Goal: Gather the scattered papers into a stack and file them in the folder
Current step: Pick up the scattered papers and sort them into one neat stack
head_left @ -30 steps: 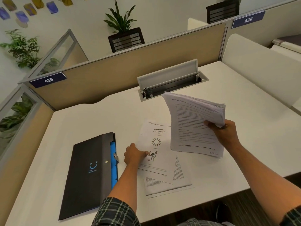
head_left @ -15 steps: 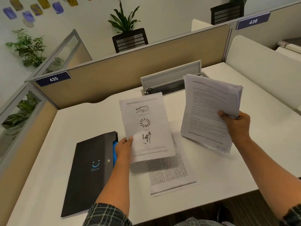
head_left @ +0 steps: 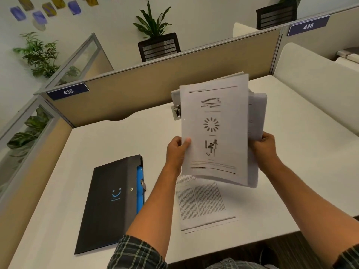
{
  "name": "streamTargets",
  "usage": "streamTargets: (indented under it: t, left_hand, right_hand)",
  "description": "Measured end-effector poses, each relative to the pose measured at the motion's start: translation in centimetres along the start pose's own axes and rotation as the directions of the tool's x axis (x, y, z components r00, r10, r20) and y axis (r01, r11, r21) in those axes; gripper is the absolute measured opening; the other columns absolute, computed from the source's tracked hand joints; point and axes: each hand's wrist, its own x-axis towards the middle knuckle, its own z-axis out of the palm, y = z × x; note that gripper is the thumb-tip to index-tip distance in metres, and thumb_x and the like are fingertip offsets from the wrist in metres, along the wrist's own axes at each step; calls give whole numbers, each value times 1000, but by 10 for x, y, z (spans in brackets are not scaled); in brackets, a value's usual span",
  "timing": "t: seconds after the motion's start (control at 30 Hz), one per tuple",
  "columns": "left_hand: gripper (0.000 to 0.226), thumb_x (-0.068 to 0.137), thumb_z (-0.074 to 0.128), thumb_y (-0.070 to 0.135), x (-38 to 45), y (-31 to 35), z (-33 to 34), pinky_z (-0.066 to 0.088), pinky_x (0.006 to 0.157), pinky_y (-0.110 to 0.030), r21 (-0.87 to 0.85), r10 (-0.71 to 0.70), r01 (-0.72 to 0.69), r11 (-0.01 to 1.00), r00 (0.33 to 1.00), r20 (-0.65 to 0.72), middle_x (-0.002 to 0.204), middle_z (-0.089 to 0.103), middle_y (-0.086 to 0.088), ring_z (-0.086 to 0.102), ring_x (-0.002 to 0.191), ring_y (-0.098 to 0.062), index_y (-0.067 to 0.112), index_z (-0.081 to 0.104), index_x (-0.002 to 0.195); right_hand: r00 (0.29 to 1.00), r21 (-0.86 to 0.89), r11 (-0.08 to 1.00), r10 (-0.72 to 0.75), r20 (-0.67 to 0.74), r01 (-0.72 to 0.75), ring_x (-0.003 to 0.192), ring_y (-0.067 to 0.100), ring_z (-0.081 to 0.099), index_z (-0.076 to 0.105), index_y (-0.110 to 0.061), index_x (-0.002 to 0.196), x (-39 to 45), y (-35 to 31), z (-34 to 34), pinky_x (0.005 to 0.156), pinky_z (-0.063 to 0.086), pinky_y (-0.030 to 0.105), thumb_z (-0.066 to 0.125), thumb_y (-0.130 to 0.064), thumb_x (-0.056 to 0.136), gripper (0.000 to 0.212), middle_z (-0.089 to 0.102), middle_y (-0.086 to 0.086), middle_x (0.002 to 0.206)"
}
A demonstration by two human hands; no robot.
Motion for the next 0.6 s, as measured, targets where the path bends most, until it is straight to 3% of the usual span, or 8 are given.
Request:
streamTargets:
  t: [0.07,0.13,0.27,0.37,0.5,0.6]
  left_hand:
    - [25,89,71,35,-2,-3,12,57,79,-41,71,37,-36,997,999,-4,94,69,-8,66,83,-22,16,55,88]
    - [24,89,73,31,-5,-8,17,58,75,-35,77,48,-45,996,998,-45,100,70,-11,66,84,-21,17,53,90]
    - [25,90,73,28,-8,-18,15,54,66,-27,34,0,3,999,995,-98,103,72,-9,70,86,-22,21,49,96]
    - [32,90,71,26,-11,-25,13,57,69,-32,25,-95,96,995,995,-39,107,73,-8,72,90,-25,25,46,109]
    - [64,74,80,30,-14,-24,13,57,92,-53,-36,-200,205,978,974,105,117,72,-10,70,104,-31,24,45,127]
    - [57,76,84,34,-13,-20,12,54,97,-53,12,-161,162,987,970,181,118,73,-6,69,108,-30,16,60,124]
  right_hand:
    - [998,31,998,45,51,-47,66,20,76,78,-24,70,-4,2,8,58,61,32,80,-19,72,6,78,1,76]
    - [994,27,996,85,65,-87,61,17,74,75,-24,65,-6,4,13,56,59,32,78,-17,73,11,76,-1,71]
    - [994,31,995,89,64,-91,68,22,78,79,-25,77,-8,6,13,55,61,32,84,-21,70,9,79,2,81]
    - [995,53,994,94,37,-95,70,26,78,78,-24,79,-7,8,9,56,62,34,84,-18,76,9,79,3,83]
    - [994,47,994,91,53,-94,70,27,77,77,-25,78,-5,6,5,55,61,34,83,-15,84,14,79,3,82]
    - [992,69,996,40,117,-48,69,25,77,77,-26,80,-4,3,4,55,61,33,80,-13,87,15,78,1,81]
